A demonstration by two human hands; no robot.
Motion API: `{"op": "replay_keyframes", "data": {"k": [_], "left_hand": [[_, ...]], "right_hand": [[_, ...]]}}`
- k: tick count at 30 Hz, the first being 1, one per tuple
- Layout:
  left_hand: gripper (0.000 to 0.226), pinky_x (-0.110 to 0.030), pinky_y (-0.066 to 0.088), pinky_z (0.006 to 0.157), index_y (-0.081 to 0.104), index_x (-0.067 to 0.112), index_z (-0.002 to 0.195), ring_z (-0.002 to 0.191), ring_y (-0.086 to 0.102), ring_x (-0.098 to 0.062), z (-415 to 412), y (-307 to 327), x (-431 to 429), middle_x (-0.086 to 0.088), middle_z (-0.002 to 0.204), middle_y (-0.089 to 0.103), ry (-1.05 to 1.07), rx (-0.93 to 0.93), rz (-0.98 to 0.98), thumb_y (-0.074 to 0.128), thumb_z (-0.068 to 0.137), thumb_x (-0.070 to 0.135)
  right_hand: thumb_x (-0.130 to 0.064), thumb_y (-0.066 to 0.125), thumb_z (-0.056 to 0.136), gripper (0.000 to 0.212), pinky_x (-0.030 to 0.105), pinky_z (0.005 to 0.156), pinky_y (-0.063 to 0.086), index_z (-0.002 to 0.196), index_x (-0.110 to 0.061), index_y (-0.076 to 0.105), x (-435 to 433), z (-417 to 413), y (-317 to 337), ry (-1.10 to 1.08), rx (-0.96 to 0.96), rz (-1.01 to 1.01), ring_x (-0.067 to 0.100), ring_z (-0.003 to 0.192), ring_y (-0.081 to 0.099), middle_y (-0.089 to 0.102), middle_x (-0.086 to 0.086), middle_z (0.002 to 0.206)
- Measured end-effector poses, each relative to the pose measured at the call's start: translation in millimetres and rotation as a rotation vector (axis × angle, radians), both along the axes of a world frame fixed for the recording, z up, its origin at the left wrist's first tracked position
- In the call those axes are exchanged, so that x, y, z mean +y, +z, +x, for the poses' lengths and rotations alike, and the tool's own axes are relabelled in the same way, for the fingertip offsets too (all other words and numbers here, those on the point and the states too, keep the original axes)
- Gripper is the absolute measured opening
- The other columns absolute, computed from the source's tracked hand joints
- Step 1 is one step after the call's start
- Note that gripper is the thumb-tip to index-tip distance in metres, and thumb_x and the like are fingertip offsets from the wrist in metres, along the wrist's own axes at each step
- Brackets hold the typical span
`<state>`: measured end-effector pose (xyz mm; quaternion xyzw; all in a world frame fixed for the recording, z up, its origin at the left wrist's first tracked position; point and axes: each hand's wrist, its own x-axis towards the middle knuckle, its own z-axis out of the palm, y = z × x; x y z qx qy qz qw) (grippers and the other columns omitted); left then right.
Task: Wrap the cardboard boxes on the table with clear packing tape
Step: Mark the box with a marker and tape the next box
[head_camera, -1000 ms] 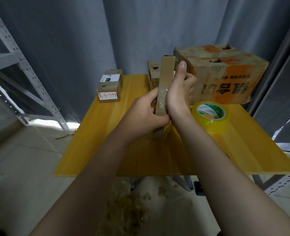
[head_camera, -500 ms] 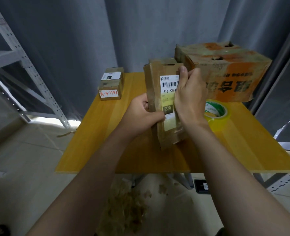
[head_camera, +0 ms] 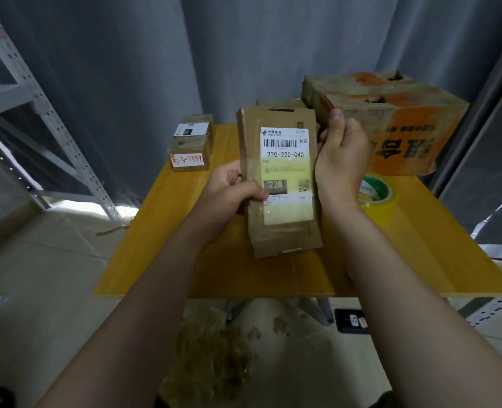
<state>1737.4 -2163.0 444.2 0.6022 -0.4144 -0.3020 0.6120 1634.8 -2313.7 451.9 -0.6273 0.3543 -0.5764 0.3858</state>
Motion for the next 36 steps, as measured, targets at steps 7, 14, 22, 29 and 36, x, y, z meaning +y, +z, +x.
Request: {"op": "replay_keyframes", "data": {"k": [7, 14, 22, 29, 36], "left_hand": [[0.057, -0.024, 0.056, 0.060, 0.042, 0.014, 0.140, 0.075, 0.072, -0.006, 3, 3, -4, 0.000, 0.098, 0.071, 0.239, 0.061, -0.019, 0.060, 0.088, 0.000], [0.125, -0.041, 0.050, 0.108, 0.016, 0.027, 0.161, 0.133, 0.053, -0.014, 7, -3, -11, 0.001, 0.151, 0.044, 0.319, -0.296, 0.158, 0.089, 0.062, 0.053], [0.156, -0.045, 0.041, 0.119, -0.002, 0.033, 0.163, 0.145, 0.036, -0.025, -9, -9, -22, 0.012, 0.151, 0.019, 0.280, -0.413, 0.253, 0.085, 0.039, 0.065], [0.150, -0.034, 0.035, 0.121, -0.015, 0.021, 0.163, 0.140, 0.031, -0.020, -21, -4, -22, 0.001, 0.140, 0.022, 0.305, -0.401, 0.259, 0.078, 0.052, 0.058], [0.150, -0.033, 0.035, 0.121, -0.004, 0.020, 0.166, 0.140, 0.033, -0.016, -19, -1, -19, 0.004, 0.136, 0.026, 0.226, -0.420, 0.239, 0.096, 0.057, 0.042]], "right_hand": [[-0.050, 0.049, 0.105, 0.045, 0.031, 0.071, 0.052, 0.098, -0.012, 0.073, 13, 3, 13, 0.380, 0.129, 0.243, 0.019, 0.081, 0.072, 0.077, 0.005, 0.090], [-0.031, 0.073, 0.095, 0.029, 0.032, 0.058, 0.052, 0.102, -0.008, 0.058, 20, 8, 12, 0.376, 0.081, 0.186, 0.006, 0.060, 0.065, 0.065, -0.011, 0.063], [-0.052, 0.034, 0.110, 0.063, 0.036, 0.086, 0.057, 0.092, -0.008, 0.075, 36, 8, 22, 0.343, 0.133, 0.152, 0.014, 0.083, 0.071, 0.077, 0.006, 0.086], [-0.068, 0.020, 0.101, 0.071, 0.041, 0.091, 0.054, 0.099, -0.022, 0.074, 44, 9, 21, 0.263, 0.240, 0.000, 0.011, 0.094, 0.068, 0.075, -0.007, 0.094], [-0.040, 0.032, 0.113, 0.070, 0.027, 0.052, 0.046, 0.060, -0.006, 0.061, 33, 7, 9, 0.108, -0.004, -0.019, 0.005, 0.052, 0.058, 0.063, -0.001, 0.056]]}}
